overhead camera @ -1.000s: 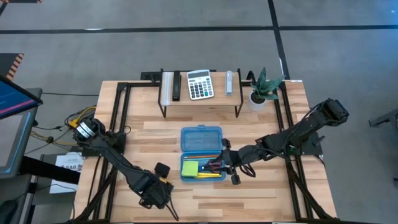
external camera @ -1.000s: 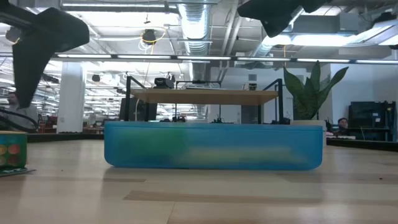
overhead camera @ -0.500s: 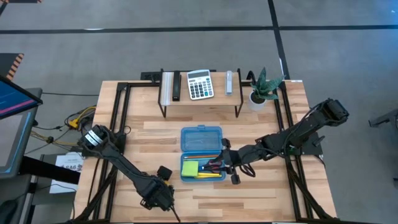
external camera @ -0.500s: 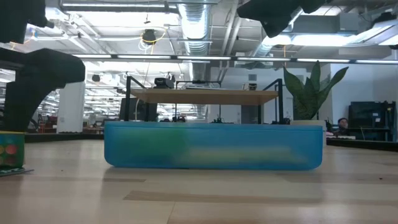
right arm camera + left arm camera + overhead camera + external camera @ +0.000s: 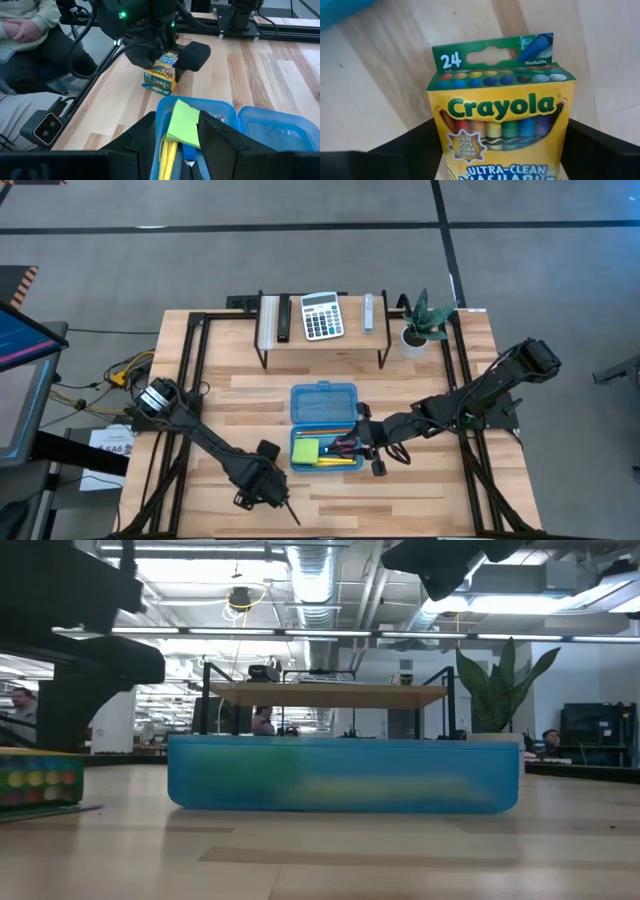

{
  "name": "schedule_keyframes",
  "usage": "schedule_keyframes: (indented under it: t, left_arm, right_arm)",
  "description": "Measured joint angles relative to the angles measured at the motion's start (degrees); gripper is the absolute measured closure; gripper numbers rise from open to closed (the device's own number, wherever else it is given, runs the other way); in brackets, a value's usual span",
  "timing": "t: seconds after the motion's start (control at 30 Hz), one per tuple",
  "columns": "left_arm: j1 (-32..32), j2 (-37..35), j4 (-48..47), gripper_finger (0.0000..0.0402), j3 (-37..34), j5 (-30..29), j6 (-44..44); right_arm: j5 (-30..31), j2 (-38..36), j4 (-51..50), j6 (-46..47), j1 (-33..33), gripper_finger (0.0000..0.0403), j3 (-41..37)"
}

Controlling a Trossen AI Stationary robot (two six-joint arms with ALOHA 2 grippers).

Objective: Pack school essentials
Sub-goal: Put the crayon box into the blue supply box

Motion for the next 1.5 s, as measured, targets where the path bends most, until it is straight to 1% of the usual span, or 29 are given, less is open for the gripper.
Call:
schedule_keyframes:
  t: [0.1, 0.2, 0.4, 0.5, 0.6, 0.67, 0.77, 0.83, 0.97, 1.03, 1.1, 1.2, 1.3, 1.37, 1.5]
  left_arm:
    - [1.0, 0.0, -0.2, 0.0109, 0.0, 1.3, -1.6]
    - [1.9, -0.1, -0.4, 0.0127, 0.1, 3.0, -2.0]
    - [3.4, 0.0, -5.3, 0.0138, 3.1, 3.2, -2.6]
    - [4.2, -0.3, -7.7, 0.0138, 6.3, 1.2, -2.6]
    - [5.1, -0.4, -10.1, 0.0138, 10.2, -2.0, -1.4]
    - [5.8, -0.6, -10.2, 0.0138, 12.4, -4.8, 0.2]
    - [7.4, -0.6, -9.8, 0.0138, 15.6, -7.8, 2.6]
    - [8.9, -0.6, -8.7, 0.0138, 16.9, -8.1, 4.1]
    - [11.8, -0.7, -6.9, 0.0138, 17.8, -8.5, 6.4]
    - [13.5, -0.3, -3.4, 0.0138, 17.9, -8.2, 7.3]
    - [15.0, 0.6, 0.1, 0.0138, 17.9, -6.5, 8.0]
    - [16.8, 2.5, 4.8, 0.0138, 17.9, -4.3, 9.9]
    - [18.0, 4.3, 6.0, 0.0138, 18.1, -2.5, 9.9]
    - [18.6, 5.3, 5.8, 0.0138, 18.1, -1.6, 8.2]
    - [19.4, 6.3, 5.9, 0.0133, 18.3, -1.8, 6.7]
  right_arm:
    - [0.0, 0.0, -0.1, 0.0, 0.0, 0.0239, 0.0]
    - [0.0, 0.0, -0.1, 0.0, 0.0, 0.0239, 0.0]
    - [0.0, 0.0, -0.1, -0.5, 0.0, 0.0239, 0.0]
    - [0.0, 0.0, -0.1, -1.4, 0.0, 0.0239, 0.0]
    - [0.0, 0.0, -0.1, -2.1, 0.4, 0.0239, 0.0]
    - [0.0, -0.2, -0.8, -2.7, 0.4, 0.0239, 0.0]
    - [0.0, -2.3, -3.8, -2.6, 0.5, 0.0239, 0.0]
    - [0.7, -4.7, -6.1, -2.1, 0.7, 0.0239, 0.0]
    - [5.1, -9.2, -9.3, -1.8, 2.5, 0.0239, 0.0]
    - [7.7, -10.9, -10.7, -1.9, 3.7, 0.0239, 0.0]
    - [10.2, -12.1, -12.1, -1.9, 4.8, 0.0239, 0.0]
    - [13.1, -12.7, -13.5, -1.5, 6.3, 0.0239, 0.0]
    - [14.8, -12.3, -14.0, -1.0, 7.5, 0.0239, 0.1]
    - [15.3, -12.2, -15.0, -0.6, 7.9, 0.0239, -0.1]
    - [15.6, -11.6, -15.1, -0.1, 7.8, 0.0239, 0.0]
